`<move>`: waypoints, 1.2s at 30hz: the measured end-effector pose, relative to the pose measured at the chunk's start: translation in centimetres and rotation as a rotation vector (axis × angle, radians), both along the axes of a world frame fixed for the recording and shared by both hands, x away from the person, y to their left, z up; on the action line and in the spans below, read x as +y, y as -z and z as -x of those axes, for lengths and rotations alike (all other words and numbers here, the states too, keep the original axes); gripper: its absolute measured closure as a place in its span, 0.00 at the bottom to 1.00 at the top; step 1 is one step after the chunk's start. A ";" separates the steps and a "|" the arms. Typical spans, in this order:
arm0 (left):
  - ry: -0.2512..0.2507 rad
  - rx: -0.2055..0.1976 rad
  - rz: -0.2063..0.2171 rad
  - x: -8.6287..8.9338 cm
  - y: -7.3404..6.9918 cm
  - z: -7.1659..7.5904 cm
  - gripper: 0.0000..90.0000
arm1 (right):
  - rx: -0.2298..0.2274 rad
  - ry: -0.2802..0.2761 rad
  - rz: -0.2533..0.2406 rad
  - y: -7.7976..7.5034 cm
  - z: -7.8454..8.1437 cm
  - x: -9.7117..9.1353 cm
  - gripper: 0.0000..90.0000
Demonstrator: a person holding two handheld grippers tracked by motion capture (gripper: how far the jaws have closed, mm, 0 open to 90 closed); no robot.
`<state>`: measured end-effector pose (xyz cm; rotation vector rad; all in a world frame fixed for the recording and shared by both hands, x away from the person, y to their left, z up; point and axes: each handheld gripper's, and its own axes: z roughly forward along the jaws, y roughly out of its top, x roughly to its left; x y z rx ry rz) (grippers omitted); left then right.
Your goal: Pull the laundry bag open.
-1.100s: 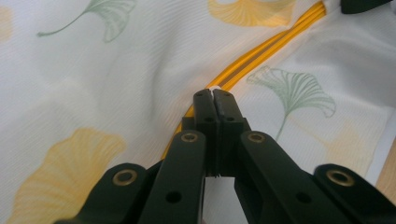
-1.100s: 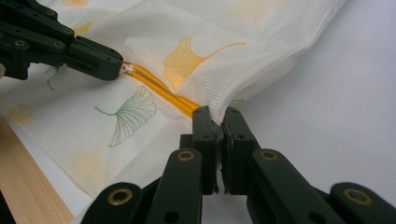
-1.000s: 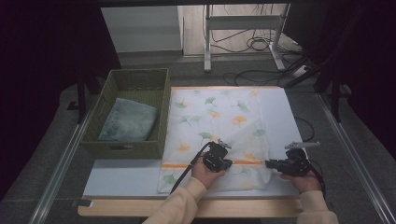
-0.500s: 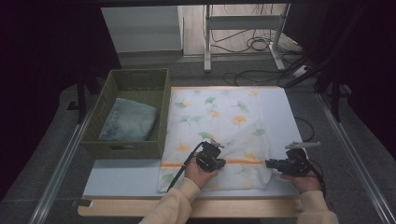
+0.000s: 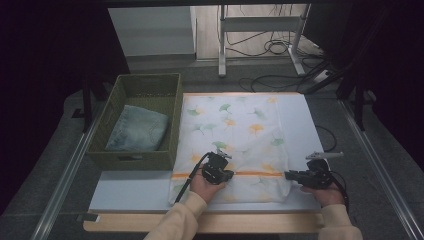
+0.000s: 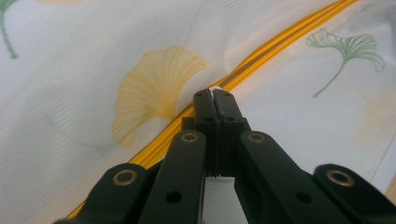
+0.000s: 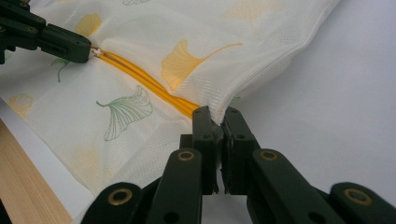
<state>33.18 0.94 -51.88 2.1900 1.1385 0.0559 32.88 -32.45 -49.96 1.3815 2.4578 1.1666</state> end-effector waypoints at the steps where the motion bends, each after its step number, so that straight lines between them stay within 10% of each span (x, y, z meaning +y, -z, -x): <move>1: -0.004 -0.001 -0.002 0.2 0.0 0.0 1.00 | -0.001 0.000 0.001 0.0 0.0 0.0 0.95; 36: -0.114 0.019 0.015 7.4 0.2 1.1 1.00 | 0.001 0.024 0.009 0.2 0.0 -0.2 0.95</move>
